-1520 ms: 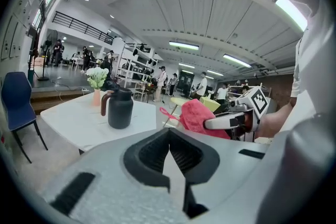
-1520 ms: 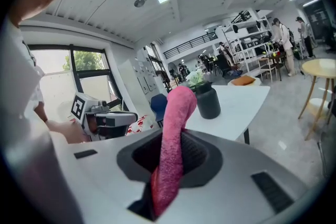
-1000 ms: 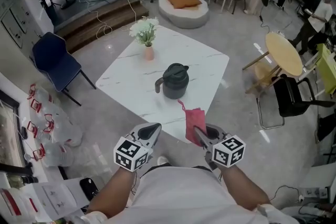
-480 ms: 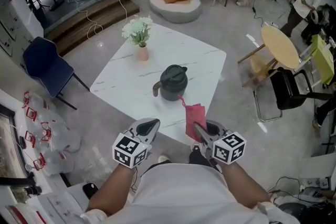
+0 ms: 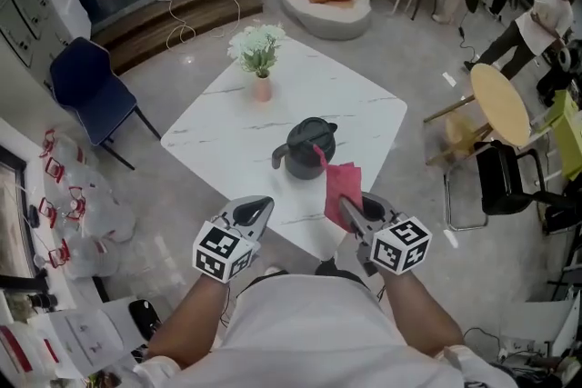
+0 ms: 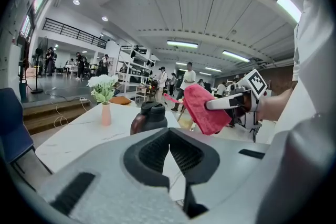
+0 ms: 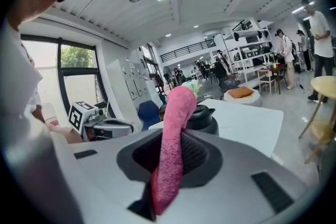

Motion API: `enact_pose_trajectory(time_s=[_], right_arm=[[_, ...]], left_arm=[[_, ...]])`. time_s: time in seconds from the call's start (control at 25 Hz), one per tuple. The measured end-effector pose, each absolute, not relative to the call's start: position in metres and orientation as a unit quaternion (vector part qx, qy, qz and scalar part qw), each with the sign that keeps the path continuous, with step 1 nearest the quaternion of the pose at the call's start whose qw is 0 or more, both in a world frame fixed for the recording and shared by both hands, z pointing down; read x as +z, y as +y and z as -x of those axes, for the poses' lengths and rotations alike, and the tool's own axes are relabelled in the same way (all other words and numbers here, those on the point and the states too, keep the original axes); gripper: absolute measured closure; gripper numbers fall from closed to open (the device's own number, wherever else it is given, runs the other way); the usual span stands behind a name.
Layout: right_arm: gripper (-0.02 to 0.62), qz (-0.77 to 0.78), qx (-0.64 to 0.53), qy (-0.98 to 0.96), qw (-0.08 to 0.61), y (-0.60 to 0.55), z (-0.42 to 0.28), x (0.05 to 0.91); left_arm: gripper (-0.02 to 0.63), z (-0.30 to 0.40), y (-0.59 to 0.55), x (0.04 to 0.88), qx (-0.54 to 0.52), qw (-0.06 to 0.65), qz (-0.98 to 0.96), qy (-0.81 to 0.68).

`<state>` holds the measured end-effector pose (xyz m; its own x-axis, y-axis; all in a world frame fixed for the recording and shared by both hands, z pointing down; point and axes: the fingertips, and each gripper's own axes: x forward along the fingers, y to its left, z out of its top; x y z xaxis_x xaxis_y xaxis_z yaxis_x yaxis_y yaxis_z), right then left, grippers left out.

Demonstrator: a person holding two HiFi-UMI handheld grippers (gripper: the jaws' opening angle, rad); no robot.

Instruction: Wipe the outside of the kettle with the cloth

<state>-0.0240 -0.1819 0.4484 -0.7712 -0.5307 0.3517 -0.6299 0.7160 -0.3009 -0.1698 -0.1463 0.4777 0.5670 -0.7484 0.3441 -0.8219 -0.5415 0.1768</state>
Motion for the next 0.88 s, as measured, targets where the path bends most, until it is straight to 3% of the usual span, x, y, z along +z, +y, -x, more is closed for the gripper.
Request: enact_pose_trajectory(time_s=[0.24, 0.48, 0.88], right_arm=[[0.526, -0.291, 0.18, -0.931, 0.128, -0.226, 0.033, 0.433], [0.526, -0.253, 0.159, -0.944, 0.141, -0.265, 0.049, 0.423], [0.526, -0.201, 0.186, -0.949, 0.156, -0.305, 0.093, 0.424]], left_arm=[[0.594, 0.188, -0.186, 0.489, 0.142, 0.144, -0.848, -0.489], [0.485, 0.19, -0.227, 0.512, 0.21, 0.114, -0.842, -0.483], [0.425, 0.18, -0.273, 0.56, 0.275, 0.107, -0.865, -0.406]])
